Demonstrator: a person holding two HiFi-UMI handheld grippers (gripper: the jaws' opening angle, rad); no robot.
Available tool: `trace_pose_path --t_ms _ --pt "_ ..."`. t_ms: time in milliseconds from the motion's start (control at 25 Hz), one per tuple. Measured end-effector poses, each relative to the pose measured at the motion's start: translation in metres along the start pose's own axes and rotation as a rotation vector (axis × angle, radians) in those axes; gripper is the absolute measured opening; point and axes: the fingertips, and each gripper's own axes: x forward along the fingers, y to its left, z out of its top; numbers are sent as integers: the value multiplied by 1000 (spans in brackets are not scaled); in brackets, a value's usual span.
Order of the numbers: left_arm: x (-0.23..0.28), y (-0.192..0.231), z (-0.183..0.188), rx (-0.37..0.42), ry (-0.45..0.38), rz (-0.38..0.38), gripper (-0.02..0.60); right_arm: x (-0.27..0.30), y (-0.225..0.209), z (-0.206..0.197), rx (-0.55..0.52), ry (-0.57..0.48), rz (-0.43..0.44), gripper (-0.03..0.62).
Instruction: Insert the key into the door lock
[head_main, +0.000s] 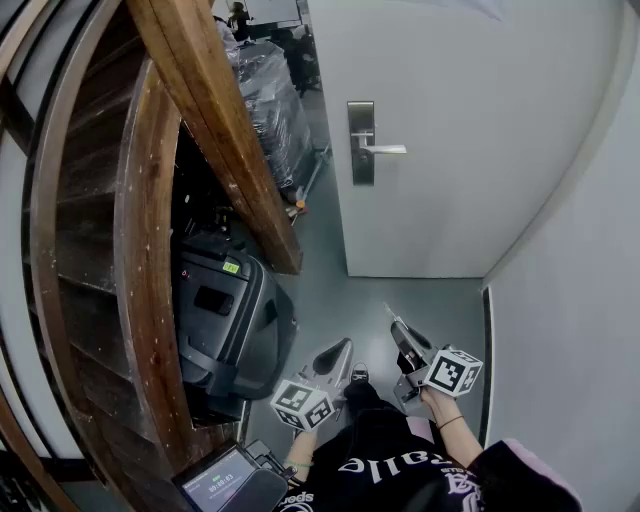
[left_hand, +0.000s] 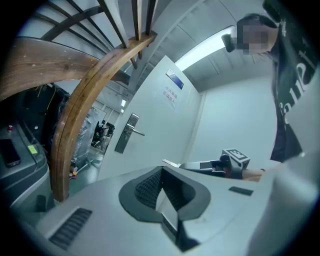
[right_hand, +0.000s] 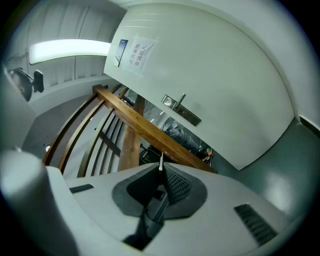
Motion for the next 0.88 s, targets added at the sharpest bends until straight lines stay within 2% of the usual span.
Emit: trace_pose_path --t_ms 360,520,640,880 --pt "82 83 67 50 -25 -35 5 119 -19 84 -17 -55 17 32" --pt "106 109 80 73 -11 -43 5 164 -30 114 -18 -83 23 32" --pt "117 130 81 62 6 -37 5 188 -40 129 -12 -98 21 32" --pt "143 156 94 50 19 -59 5 232 -54 165 67 -156 8 33"
